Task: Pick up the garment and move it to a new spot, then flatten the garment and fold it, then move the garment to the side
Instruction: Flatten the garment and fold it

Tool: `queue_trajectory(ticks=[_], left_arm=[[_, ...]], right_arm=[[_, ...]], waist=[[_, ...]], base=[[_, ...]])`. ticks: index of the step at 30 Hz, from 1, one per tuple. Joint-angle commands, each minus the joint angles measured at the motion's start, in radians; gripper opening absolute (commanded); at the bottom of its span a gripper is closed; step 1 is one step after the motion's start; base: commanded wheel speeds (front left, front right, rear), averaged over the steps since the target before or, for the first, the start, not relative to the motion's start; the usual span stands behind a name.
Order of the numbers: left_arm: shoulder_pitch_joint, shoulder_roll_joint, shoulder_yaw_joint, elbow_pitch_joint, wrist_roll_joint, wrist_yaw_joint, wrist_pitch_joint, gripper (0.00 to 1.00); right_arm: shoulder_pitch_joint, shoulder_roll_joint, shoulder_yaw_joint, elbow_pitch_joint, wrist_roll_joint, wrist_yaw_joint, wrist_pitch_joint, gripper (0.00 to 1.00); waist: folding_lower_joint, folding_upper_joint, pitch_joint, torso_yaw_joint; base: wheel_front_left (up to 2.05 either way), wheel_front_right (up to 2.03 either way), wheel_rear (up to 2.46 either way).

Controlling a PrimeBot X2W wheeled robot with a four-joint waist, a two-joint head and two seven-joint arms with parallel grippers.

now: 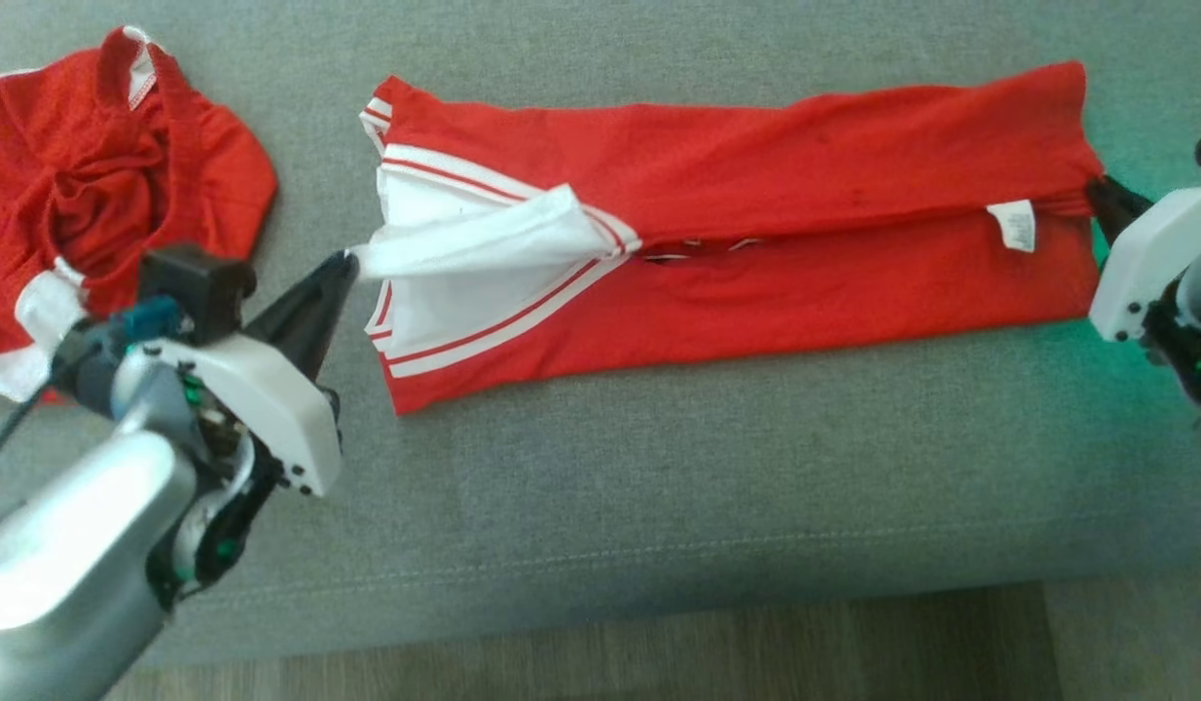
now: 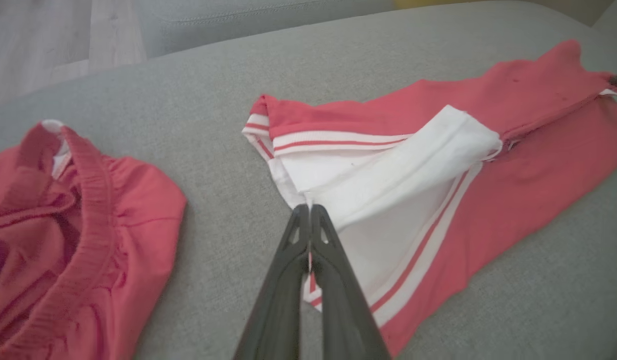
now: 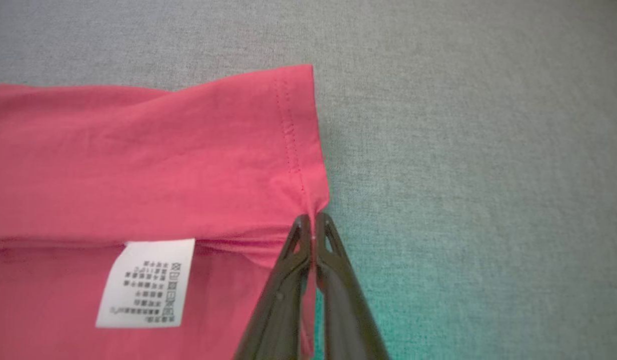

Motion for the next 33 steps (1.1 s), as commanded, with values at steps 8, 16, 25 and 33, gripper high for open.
queue_trajectory(ticks=[8,16,25,33], left_arm=[[0.060,-0.040,0.055,0.023,-0.020,0.100,-0.085,1.00],[0.176,-0.106,0.078,0.033,-0.005,0.223,-0.211,1.00],[0.320,-0.215,0.192,-0.049,0.138,0.343,-0.266,1.00],[0.471,-0.335,0.324,-0.157,0.420,0.343,-0.267,1.00]], right_arm=[[0.081,0.030,-0.030,-0.091,-0.009,0.000,-0.126,1.00],[0.199,0.088,0.057,-0.200,-0.132,0.000,-0.366,1.00],[0.310,0.237,-0.038,-0.221,-0.197,0.000,-0.500,1.00],[0.320,0.290,-0.201,-0.137,-0.176,0.000,-0.503,1.00]], waist=[[0.0000,0.0000,-0.050,-0.008],[0.0000,0.0000,-0.138,-0.030],[0.0000,0.0000,-0.210,-0.025],[0.0000,0.0000,-0.236,0.040]], base=[[0.00,0.00,0.00],[0.00,0.00,0.00],[0.00,0.00,0.00],[0.00,0.00,0.00]])
